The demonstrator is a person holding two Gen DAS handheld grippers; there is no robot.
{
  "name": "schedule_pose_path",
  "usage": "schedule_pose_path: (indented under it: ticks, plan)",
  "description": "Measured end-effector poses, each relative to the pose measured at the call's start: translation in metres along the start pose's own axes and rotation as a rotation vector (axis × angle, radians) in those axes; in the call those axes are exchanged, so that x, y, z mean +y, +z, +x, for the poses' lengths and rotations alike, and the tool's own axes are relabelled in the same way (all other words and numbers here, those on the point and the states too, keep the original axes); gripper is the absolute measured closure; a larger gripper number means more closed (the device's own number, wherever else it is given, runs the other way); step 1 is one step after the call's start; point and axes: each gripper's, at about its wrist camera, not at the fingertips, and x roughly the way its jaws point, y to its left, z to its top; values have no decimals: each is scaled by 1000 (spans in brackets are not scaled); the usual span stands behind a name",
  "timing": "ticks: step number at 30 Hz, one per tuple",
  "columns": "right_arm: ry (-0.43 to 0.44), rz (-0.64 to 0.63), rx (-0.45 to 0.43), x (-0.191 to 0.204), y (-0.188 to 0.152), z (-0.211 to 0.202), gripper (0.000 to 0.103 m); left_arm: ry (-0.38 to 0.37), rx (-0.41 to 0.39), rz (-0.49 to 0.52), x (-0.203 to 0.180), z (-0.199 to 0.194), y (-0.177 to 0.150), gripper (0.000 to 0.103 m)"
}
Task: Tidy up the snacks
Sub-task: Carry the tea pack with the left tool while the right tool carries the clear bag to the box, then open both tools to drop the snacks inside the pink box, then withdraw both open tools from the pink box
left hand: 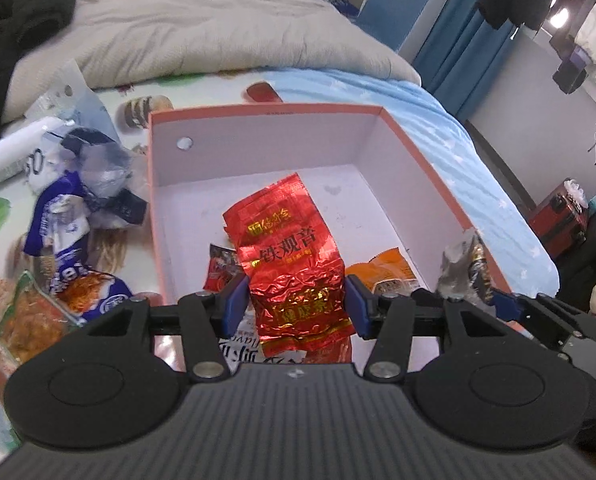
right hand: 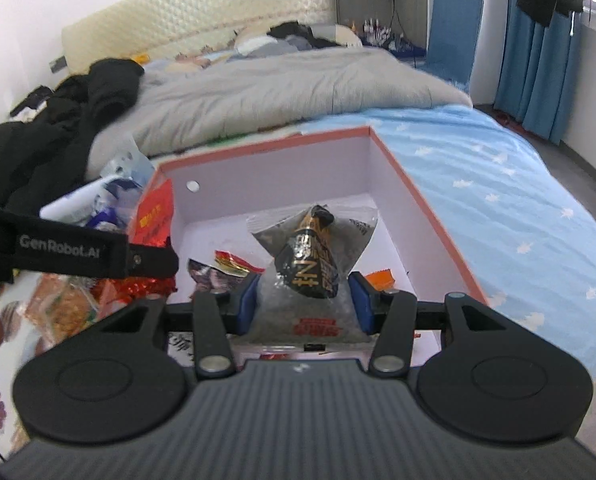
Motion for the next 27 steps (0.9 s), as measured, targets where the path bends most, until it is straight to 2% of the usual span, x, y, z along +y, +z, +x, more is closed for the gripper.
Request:
schedule_pose_path:
  ticks: [8, 11, 14, 15, 19, 27]
  plan:
    - [23, 19, 35, -6, 5, 26, 51, 16, 24, 48, 0, 21, 4, 45]
    - [12, 13, 42, -6, 6, 28, 51, 16, 25, 30, 2, 20, 3, 44]
    - [8, 26, 55, -7, 6, 28, 50, 23, 30, 5, 4, 17, 3, 33]
    - [12, 35, 60, -8, 7, 28, 50, 27, 23, 0, 5, 13, 2, 31]
    - [-1, 31, 40, -7, 10, 20, 32, 23, -4, 7, 2, -4, 2, 31]
    - [16, 37, -28, -1, 9, -22, 32, 21, -82, 18, -7, -60, -14, 31]
